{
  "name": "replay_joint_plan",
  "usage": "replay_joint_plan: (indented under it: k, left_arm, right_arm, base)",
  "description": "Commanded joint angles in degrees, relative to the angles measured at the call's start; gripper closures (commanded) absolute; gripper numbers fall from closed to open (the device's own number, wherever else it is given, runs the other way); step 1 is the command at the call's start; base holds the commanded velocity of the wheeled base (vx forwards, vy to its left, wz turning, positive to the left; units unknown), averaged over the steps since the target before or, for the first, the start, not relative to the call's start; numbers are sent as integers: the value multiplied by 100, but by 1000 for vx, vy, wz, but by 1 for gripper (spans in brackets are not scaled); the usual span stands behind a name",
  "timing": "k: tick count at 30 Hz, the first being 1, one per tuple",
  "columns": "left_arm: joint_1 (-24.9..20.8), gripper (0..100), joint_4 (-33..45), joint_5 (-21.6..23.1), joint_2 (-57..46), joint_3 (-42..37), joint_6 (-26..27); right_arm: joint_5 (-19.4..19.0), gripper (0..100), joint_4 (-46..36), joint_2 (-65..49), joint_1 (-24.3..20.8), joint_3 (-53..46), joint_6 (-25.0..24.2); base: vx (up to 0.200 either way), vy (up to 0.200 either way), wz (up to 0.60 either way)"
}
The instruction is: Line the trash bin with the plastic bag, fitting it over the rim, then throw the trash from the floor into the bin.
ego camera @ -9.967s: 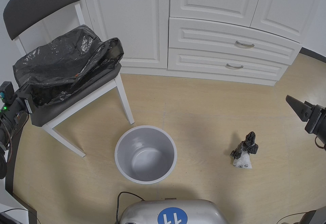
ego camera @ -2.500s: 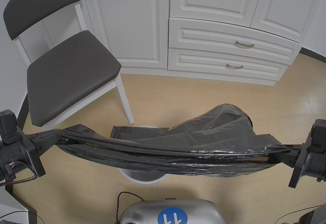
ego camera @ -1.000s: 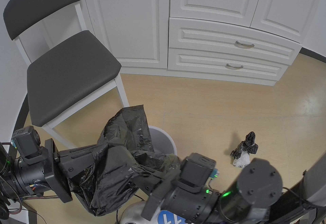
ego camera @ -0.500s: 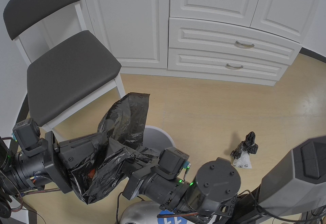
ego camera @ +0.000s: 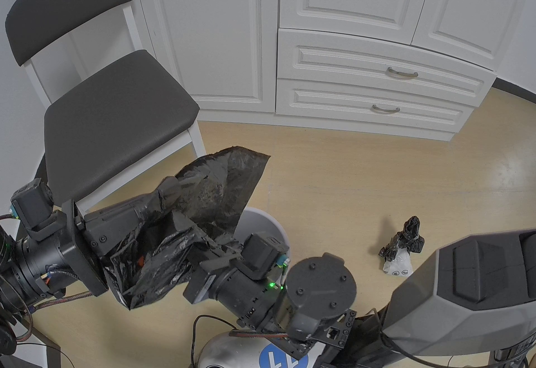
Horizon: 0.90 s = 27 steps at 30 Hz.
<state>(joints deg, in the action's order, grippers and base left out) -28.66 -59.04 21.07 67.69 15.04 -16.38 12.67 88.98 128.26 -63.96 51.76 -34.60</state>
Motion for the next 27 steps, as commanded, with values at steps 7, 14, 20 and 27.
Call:
replay_joint_plan:
  k: [7, 14, 20, 27]
  left_arm:
    - [97, 100, -11, -6, 77, 130, -14]
    - [71, 100, -20, -6, 367, 60, -14]
    - [-263, 100, -371, -24, 657, -72, -32]
    - [-667, 100, -459, -24, 719, -256, -49]
  right_arm:
    - [96, 100, 102, 841, 350, 1003, 445]
    - [17, 100, 102, 1263, 657, 1011, 463]
    - [34, 100, 102, 973, 684, 528, 463]
    - [166, 100, 102, 261, 552, -905, 471]
  base:
    - [0, 0, 0]
    - [0, 0, 0]
    - [0, 0, 0]
    - [0, 0, 0]
